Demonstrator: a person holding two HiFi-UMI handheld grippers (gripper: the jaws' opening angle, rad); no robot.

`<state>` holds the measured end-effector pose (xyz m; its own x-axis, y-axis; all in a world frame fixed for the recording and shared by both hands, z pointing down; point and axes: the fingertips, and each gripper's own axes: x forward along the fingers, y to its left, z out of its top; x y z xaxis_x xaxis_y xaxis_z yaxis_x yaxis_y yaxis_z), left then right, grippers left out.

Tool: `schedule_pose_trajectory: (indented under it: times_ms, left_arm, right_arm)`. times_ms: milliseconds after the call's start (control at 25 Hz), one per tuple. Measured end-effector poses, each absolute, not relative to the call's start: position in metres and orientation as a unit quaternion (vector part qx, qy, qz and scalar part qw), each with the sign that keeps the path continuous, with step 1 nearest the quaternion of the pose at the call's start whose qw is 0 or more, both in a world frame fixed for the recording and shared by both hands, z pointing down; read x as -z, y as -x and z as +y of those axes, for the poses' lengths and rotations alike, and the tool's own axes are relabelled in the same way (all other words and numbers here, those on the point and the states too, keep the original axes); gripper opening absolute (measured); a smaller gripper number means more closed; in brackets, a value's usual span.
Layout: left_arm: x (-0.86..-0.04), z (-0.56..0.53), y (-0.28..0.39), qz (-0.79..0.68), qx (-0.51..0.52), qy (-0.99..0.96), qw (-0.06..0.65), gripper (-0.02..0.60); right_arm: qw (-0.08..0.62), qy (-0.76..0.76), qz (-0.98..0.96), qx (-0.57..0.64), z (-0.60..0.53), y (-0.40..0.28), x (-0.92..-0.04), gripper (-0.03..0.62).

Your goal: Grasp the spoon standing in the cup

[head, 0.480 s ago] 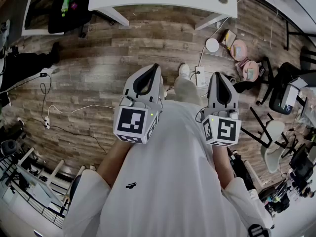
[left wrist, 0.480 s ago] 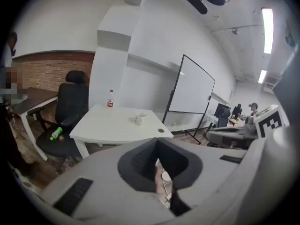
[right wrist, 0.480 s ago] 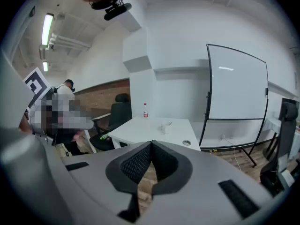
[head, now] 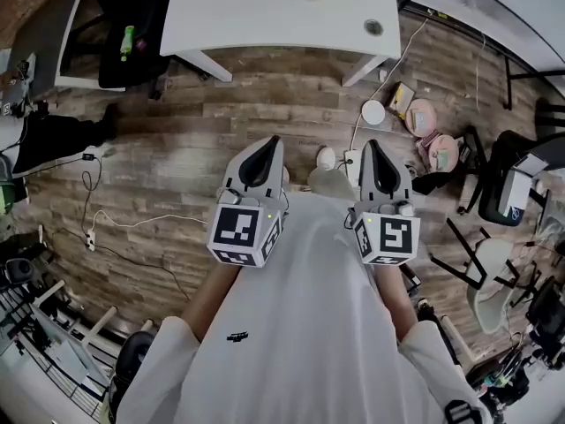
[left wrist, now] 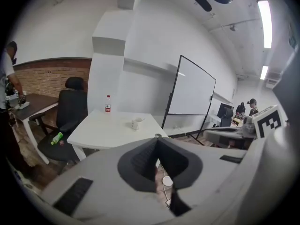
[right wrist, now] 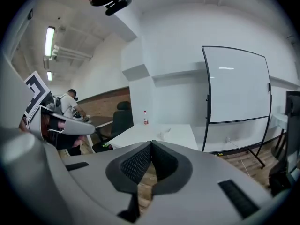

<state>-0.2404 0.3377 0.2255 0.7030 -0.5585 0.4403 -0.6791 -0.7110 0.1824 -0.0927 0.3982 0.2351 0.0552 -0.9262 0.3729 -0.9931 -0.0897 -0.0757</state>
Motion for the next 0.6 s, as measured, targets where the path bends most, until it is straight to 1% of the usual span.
schedule_pose_trajectory:
  times_ms: [280, 400, 600]
  left_arm:
    - [-0.220, 0.321, 0.201, -0.357, -0.185, -0.903, 0.153, -0.003]
    - [-0.221, 0.314, 0.183, -0.370, -0.186, -0.898, 0.150, -0.003]
    - [-0.230, 0.297, 0.167, -0.398, -0.179, -0.883, 0.171, -0.003]
  right_arm:
    - [0.076, -0.705, -0.687, -0.159, 0.383, 0.050, -0.233, 0.005]
    - [0.079, -0.691, -0.703, -0.151, 0.370, 0.032, -0.230, 0.005]
    - [0.083, -0.673, -0.720, -0.147, 0.344, 0.011, -0.241, 0.005]
